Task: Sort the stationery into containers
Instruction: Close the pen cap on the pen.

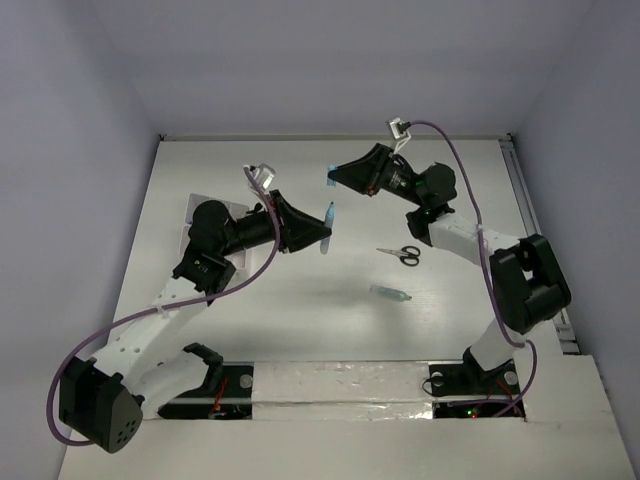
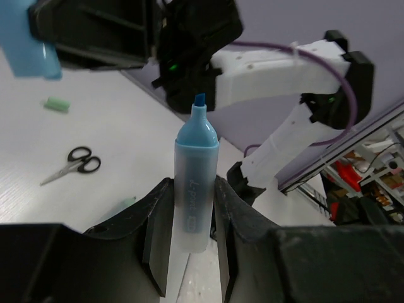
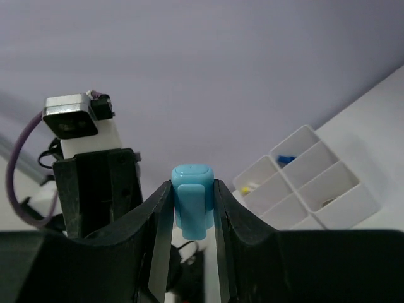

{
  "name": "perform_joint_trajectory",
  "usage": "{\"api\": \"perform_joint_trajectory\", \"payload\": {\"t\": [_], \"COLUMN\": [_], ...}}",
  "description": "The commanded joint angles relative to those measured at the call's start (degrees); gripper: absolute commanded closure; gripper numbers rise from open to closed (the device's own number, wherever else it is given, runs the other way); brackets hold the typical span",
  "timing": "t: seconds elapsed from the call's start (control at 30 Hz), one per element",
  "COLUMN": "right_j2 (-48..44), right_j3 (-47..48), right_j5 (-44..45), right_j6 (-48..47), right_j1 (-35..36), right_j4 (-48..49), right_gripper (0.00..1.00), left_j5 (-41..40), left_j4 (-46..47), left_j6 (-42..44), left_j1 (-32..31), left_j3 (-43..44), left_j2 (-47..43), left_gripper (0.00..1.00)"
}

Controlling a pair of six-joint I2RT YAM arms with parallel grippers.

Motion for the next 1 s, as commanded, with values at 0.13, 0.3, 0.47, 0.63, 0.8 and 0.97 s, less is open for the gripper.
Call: {"api": "perform_joint_trajectory", "payload": {"t": [0.13,0.3,0.47,0.63,0.8,0.97], "right_j2": [2.27,1.31,-0.63,-0.8,-1.07,0.07], "right_j3": [-1.82,-2.61,-1.82,-1.91,-1.82,-1.12], "right_j5": [-0.19,-0.11,-0.54,-0.64,-0.81,-1.16], "right_j6": [17.44,17.89,17.97,18.68,18.5,18.5], "right_j1": [0.59,0.59,0.59,0.59,1.11,2.25], "right_j4": [35.25,35.35,35.35,35.35,35.35,35.35], "right_gripper": [0.78,0.77,0.77,0.77,0.77,0.77], "left_j5": [4.17,3.99,5.65,7.77,9.26,9.26], "left_j4": [18.63,19.33,19.51,21.79,26.45,26.54], "left_j6": [-11.45,-11.72,-11.37,-12.24,-15.67,-15.59], "left_j1": [0.21,1.26,3.11,4.95,6.19,6.19], "left_j3": [-2.37,-3.52,-4.31,-4.57,-5.89,-5.98], "left_j2": [0.62,1.14,3.34,5.53,6.68,7.03], "left_gripper": [1.0,1.0,1.0,1.0,1.0,1.0]}}
